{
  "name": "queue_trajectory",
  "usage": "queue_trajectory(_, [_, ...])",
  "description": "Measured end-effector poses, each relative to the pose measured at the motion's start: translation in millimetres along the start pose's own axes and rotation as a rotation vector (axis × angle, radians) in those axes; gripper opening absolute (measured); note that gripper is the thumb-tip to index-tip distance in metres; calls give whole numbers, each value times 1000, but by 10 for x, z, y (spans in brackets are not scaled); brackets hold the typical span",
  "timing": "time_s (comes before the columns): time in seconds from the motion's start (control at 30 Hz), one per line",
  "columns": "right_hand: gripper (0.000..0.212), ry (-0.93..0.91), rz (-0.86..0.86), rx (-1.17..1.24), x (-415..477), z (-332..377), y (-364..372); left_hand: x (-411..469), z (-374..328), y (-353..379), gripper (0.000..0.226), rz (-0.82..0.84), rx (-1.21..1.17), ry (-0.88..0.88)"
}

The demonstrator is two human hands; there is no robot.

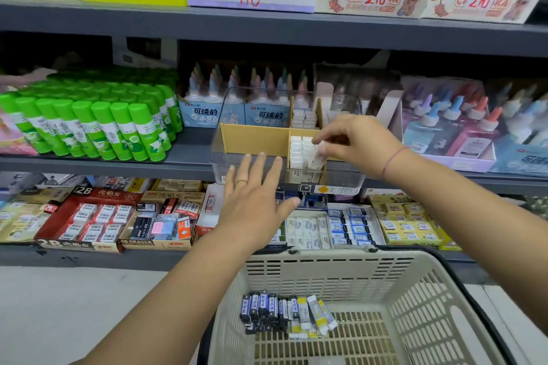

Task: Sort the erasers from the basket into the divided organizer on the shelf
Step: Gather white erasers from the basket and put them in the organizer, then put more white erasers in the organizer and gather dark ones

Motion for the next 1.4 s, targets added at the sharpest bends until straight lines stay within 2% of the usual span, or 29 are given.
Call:
queue_trajectory(0.13, [20,-68,43,-92,20,112,248,21,7,3,75,8,11,14])
queue_trajectory(0.3, [9,-5,-6,-139,9,104,363,19,4,21,76,0,-5,25])
queue_trajectory(0.47, [23,-96,-53,-199,-144,154,421,-7,-21,-35,72,-84,-79,54])
queue_trajectory(0.57, [21,-140,-189,-163,-285,172,316,-124,-71,-98,65,-252,-121,113])
queue_trajectory(0.63, [20,-146,-346,-43,-514,161,197,-257,-80,-104,61,-365,-165,163])
queue_trajectory(0.7, [15,-104,-414,124,-845,79,283,-389,-19,30,61,-383,-197,161])
queue_trajectory(0.77, [12,44,-256,272,-1161,-123,787,-504,139,314,58,-309,-205,81])
queue_trajectory(0.83, [10,319,67,414,-1498,-552,1639,-620,378,686,58,-198,-177,-50])
queue_trajectory(0.9, [30,648,312,558,-1903,-1076,2413,-748,597,1031,66,-91,-116,-162])
queue_trajectory(0.97, [51,835,434,601,-2186,-1451,2899,-859,733,1321,72,19,-108,-240])
queue_trajectory(1.07, [69,991,508,697,-2348,-1612,3277,-968,748,1512,73,40,-189,-257])
queue_trajectory(1.13, [72,1073,492,766,-2367,-1583,3439,-990,750,1514,73,1,-194,-257])
queue_trajectory(1.3, [75,1289,402,686,-2414,-1550,3702,-979,768,1516,73,-24,-188,-264])
queue_trajectory(1.4, [90,1412,433,651,-2519,-1536,3760,-981,770,1520,73,-28,-185,-257])
Point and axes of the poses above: each hand's wrist, its own x-axis towards the middle knuckle, its own y-axis out of the palm, z = x × y, the point moved 9 cm from there along x, towards the middle knuckle, and after that the axes turned 4 degrees about y, right-handed, at the moved point
